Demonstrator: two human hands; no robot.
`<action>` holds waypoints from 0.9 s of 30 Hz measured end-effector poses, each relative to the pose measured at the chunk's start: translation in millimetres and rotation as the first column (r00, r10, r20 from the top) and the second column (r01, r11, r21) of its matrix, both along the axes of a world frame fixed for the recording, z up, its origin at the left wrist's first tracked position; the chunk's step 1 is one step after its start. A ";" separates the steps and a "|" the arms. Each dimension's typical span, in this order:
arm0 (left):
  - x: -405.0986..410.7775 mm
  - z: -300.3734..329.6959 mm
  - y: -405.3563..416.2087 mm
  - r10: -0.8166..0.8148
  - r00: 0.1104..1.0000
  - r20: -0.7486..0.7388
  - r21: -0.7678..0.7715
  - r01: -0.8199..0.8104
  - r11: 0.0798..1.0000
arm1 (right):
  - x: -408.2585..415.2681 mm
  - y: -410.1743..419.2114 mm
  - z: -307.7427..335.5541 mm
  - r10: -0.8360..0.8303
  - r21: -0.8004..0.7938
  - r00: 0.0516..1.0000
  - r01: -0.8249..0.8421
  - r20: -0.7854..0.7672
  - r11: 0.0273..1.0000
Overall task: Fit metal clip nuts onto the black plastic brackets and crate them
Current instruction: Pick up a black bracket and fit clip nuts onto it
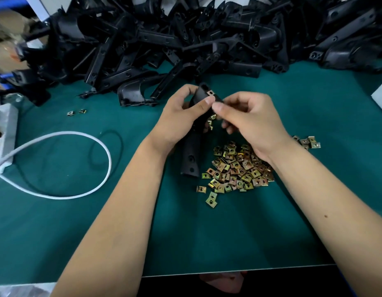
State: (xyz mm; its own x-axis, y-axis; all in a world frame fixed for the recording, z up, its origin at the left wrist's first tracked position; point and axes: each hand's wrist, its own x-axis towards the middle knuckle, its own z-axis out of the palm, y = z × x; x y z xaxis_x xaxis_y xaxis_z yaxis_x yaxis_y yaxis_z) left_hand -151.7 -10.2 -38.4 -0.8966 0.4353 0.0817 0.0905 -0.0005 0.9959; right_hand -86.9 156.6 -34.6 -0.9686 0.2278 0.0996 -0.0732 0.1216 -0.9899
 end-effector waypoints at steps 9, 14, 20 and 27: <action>4.8 -1.6 0.6 0.035 0.998 0.044 0.124 -0.041 0.991 | -3.5 -2.4 -8.5 -0.045 0.251 0.999 0.051 -0.031 0.967; 15.0 11.9 9.8 0.078 0.996 0.049 0.132 -0.084 0.988 | 5.0 3.1 9.5 -0.080 0.402 0.992 0.113 -0.098 0.909; 44.4 50.1 80.5 -0.038 0.999 0.038 0.039 0.037 0.999 | 57.7 59.8 35.5 -0.240 0.395 0.963 0.268 -0.118 0.879; 137.9 79.7 249.5 -0.376 0.910 -0.176 -0.011 0.380 0.925 | 186.4 171.6 39.5 -0.458 -0.103 0.869 0.446 -0.188 0.889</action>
State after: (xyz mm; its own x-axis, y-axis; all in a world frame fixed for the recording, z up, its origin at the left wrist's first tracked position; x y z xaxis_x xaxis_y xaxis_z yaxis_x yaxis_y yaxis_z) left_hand -13.8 239.3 41.4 -0.6366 0.7351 0.2332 0.2480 -0.0912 0.9644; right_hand 99.5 328.2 4.9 -0.7184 0.6468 0.2562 -0.2217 0.1361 -0.9656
